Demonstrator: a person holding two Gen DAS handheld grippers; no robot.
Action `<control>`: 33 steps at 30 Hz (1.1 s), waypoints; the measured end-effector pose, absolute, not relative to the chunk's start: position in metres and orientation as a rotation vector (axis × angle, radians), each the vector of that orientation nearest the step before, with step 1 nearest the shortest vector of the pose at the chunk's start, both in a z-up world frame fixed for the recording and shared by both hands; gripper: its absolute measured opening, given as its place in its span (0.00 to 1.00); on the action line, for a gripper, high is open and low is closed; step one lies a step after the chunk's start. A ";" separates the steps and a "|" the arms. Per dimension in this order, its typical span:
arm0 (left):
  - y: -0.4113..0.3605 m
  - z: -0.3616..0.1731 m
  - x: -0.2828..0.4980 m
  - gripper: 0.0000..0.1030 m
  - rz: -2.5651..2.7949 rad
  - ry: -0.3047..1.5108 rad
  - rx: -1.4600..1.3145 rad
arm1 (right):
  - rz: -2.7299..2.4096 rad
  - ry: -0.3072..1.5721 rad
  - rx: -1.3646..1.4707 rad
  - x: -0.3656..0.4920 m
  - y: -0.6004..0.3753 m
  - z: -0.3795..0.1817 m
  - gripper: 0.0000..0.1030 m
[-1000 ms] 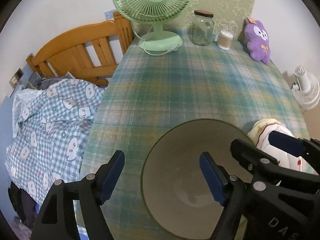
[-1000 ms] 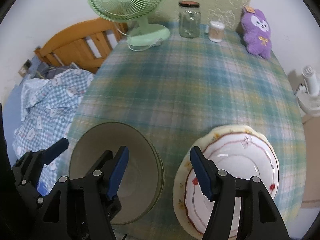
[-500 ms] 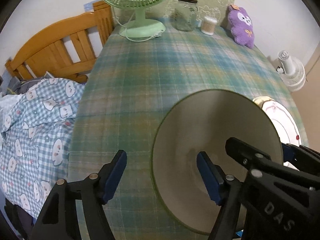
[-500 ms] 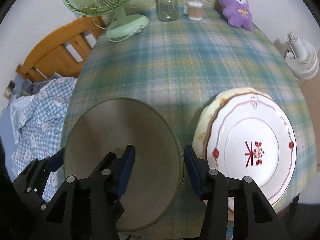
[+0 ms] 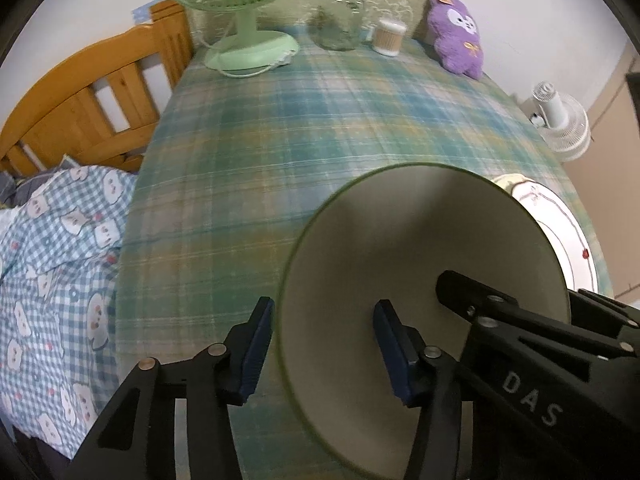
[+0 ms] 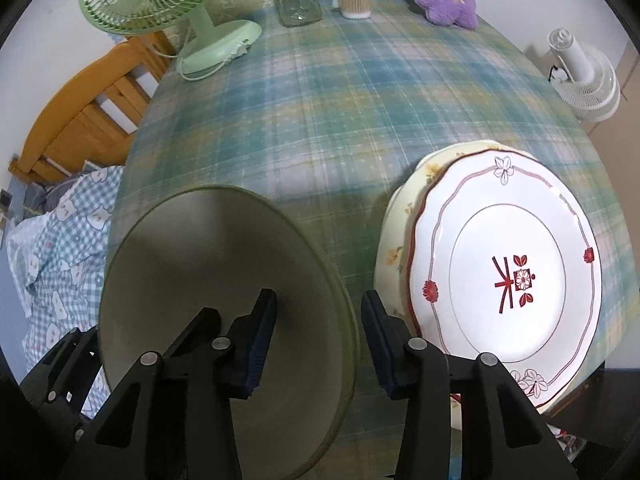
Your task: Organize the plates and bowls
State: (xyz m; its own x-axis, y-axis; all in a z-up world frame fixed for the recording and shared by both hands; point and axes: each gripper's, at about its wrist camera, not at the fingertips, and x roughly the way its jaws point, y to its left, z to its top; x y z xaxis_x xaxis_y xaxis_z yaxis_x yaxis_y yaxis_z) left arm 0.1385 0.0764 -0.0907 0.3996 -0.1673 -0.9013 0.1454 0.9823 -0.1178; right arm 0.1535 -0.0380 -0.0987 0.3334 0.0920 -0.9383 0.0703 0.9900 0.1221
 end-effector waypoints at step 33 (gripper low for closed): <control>0.056 -0.068 0.135 0.46 -0.255 1.145 0.025 | -0.014 1.210 0.161 0.142 -0.045 -0.076 0.45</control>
State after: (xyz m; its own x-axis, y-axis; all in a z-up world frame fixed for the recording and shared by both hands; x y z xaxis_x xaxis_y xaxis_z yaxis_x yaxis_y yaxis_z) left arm 0.1345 0.0558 -0.0684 0.3875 -0.1872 -0.9027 0.2132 0.9708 -0.1098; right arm 0.1417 -0.0451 -0.0765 0.3542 0.0750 -0.9322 0.0967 0.9885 0.1162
